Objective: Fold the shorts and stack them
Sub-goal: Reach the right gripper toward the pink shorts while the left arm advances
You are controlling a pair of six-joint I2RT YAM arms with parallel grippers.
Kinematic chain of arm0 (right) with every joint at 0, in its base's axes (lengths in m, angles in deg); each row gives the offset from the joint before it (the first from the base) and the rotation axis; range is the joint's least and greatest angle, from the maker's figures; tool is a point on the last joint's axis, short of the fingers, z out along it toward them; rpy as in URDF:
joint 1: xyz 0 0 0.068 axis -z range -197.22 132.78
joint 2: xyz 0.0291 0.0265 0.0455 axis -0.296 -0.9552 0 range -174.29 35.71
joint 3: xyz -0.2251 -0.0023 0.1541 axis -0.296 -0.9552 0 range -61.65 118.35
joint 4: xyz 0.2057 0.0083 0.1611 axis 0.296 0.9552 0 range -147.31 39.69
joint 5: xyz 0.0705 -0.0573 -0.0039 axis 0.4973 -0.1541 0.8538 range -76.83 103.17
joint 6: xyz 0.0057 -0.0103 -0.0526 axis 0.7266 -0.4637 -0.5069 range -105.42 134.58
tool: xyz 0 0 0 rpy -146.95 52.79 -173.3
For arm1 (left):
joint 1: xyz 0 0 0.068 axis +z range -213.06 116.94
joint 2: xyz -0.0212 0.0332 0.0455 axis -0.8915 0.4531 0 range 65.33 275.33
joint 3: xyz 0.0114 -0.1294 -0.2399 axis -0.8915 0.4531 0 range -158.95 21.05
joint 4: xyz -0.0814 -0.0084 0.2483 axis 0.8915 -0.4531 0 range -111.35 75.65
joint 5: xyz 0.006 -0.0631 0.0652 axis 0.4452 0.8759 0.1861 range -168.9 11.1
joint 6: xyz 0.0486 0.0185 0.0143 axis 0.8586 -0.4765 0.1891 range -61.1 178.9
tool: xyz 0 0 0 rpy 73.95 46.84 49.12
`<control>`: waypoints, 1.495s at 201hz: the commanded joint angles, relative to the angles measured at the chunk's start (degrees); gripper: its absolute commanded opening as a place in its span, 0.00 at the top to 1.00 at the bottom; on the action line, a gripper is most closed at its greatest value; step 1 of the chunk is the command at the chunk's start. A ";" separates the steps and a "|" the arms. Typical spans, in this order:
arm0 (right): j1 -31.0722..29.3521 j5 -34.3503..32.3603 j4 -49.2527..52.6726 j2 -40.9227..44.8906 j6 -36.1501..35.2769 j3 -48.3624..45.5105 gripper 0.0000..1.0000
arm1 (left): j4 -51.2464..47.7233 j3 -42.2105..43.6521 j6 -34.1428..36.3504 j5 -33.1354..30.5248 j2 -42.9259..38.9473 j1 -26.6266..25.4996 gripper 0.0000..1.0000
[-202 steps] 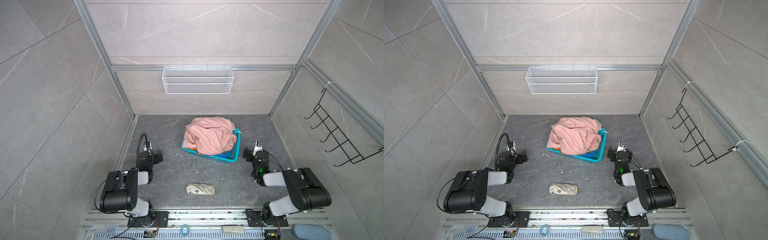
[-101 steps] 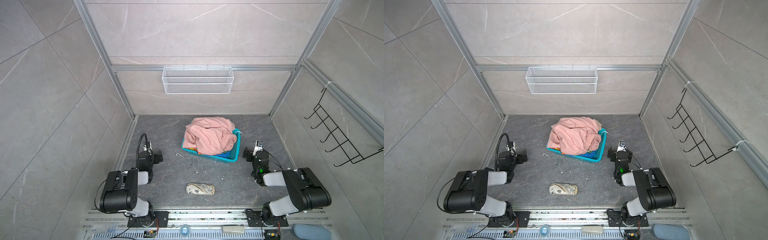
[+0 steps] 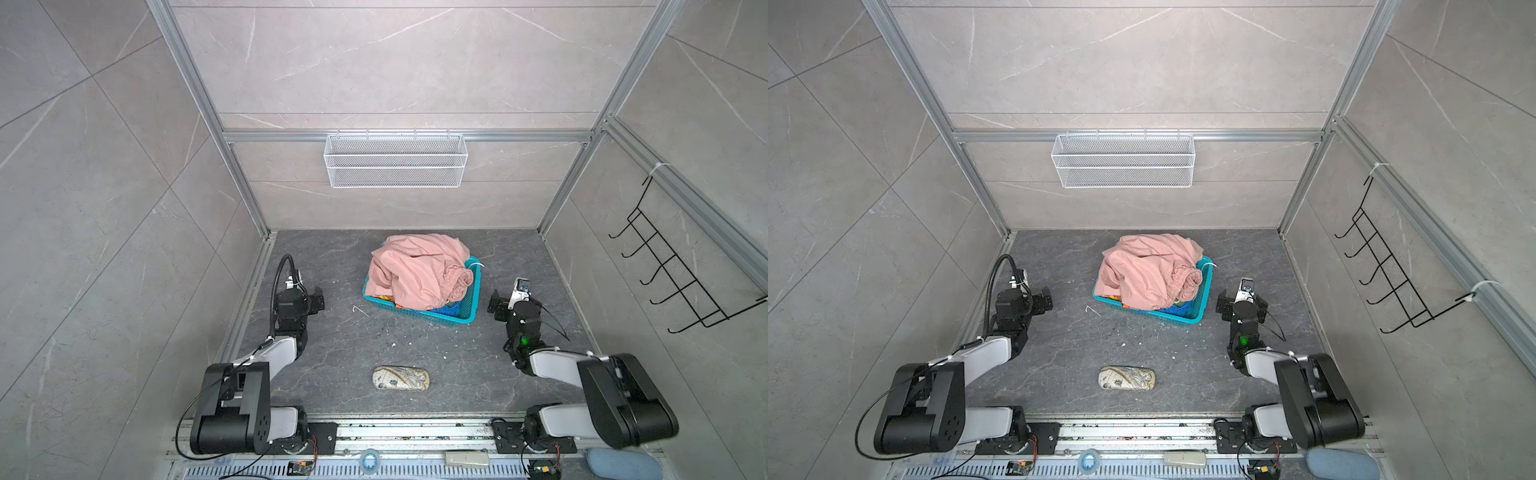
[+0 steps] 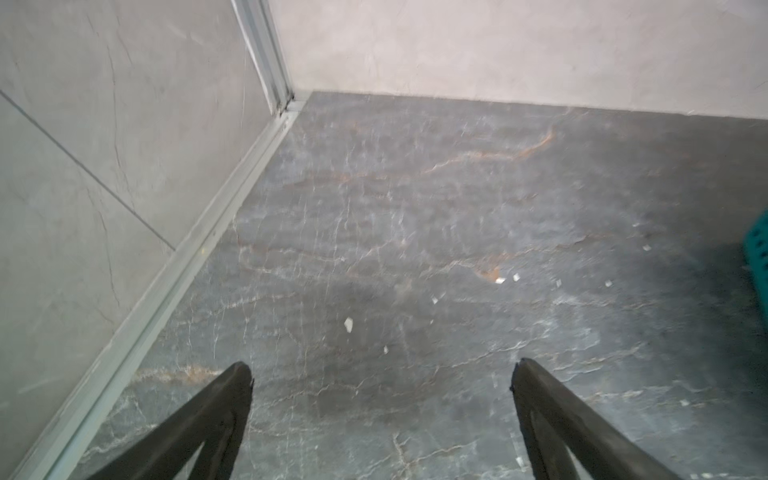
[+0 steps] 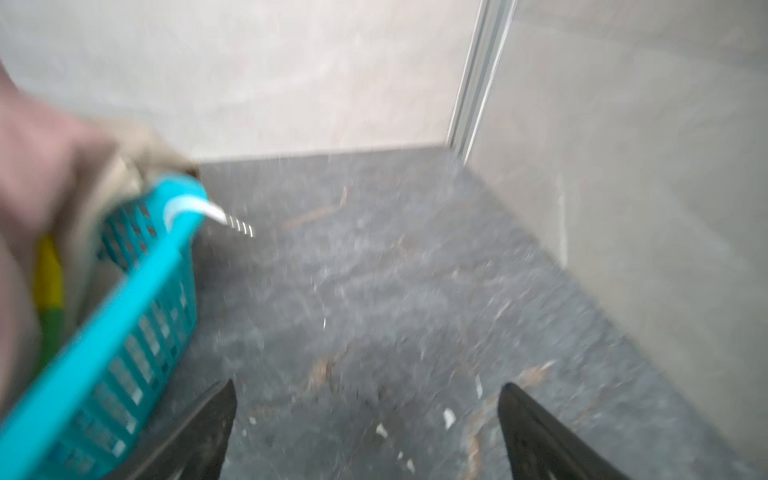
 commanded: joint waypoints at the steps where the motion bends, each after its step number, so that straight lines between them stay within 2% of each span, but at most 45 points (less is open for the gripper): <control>1: -0.27 -5.89 10.33 10.13 4.50 2.17 0.00 | -8.01 -2.30 -0.15 -4.92 -5.84 -3.80 0.00; 13: -0.23 -6.94 14.29 14.12 9.25 2.82 0.01 | -11.96 -4.50 -2.69 -4.41 -9.18 -4.92 0.00; 22: -0.27 -9.68 18.15 16.37 16.86 3.58 0.01 | -14.06 -6.16 -5.57 -1.62 -10.96 -5.19 0.00; 32: -0.04 -8.40 25.32 18.18 24.61 5.34 0.01 | -12.72 -6.39 -7.57 2.89 -11.65 -5.19 0.00; 38: -0.01 -5.21 26.98 18.53 24.32 6.29 0.00 | -10.57 -6.06 -10.86 3.93 -11.44 -5.19 0.00; 49: 0.03 0.72 30.36 17.92 21.58 8.93 0.01 | -9.28 -5.82 -20.39 1.99 -10.32 -5.04 0.00; 58: -0.01 4.01 34.60 16.84 21.41 11.53 0.00 | -11.42 -6.28 -28.27 -0.32 -9.36 -5.07 0.00; 64: -0.05 5.31 37.08 16.08 21.58 12.92 0.00 | -13.02 -6.79 -31.02 -0.66 -9.01 -5.01 0.00; 79: -0.08 6.15 44.72 12.38 23.73 17.35 0.00 | -12.40 -7.76 -27.83 6.30 -8.65 -5.20 0.00; 92: -0.32 9.64 48.93 9.04 22.78 20.55 0.01 | -13.09 -8.73 -28.18 8.04 -8.75 -5.90 0.00; 113: -1.10 13.56 52.83 4.43 23.53 24.10 0.01 | -13.85 -9.78 -27.67 8.25 -9.55 -8.46 0.00; 152: -3.69 23.90 50.91 -3.40 28.05 26.98 0.01 | -16.86 -12.37 -27.37 7.68 -7.99 -16.33 0.00; 165: -5.42 23.83 52.05 -6.24 28.59 28.90 0.00 | -18.23 -13.08 -27.39 6.05 -7.25 -19.09 0.00; 180: -7.56 20.67 53.07 -8.62 29.68 30.29 0.00 | -19.77 -13.55 -28.18 4.07 -6.96 -21.27 0.00; 198: -8.24 20.02 51.45 -10.63 32.58 29.91 0.01 | -19.79 -13.44 -29.88 4.09 -6.96 -22.39 0.00; 220: -8.20 16.36 52.60 -12.53 36.83 30.17 0.07 | -20.45 -14.32 -30.51 5.00 -6.73 -23.88 0.00; 236: -8.12 14.13 53.23 -12.76 38.66 29.84 0.13 | -20.63 -14.86 -30.75 4.92 -6.65 -25.58 0.00; 262: -8.09 7.22 55.81 -10.39 41.87 28.44 0.47 | -20.53 -15.14 -31.26 3.98 -6.09 -28.50 0.00; 284: -7.99 0.19 59.21 -6.70 44.74 27.28 0.70 | -20.64 -15.38 -30.52 1.91 -6.30 -31.83 0.00; 289: -7.78 -2.04 61.29 -5.75 46.86 27.25 0.77 | -20.50 -15.48 -30.24 1.11 -6.38 -32.73 0.00; 300: -6.83 -5.12 64.72 -4.12 50.26 27.09 0.81 | -20.48 -15.86 -29.73 0.02 -6.18 -34.24 0.00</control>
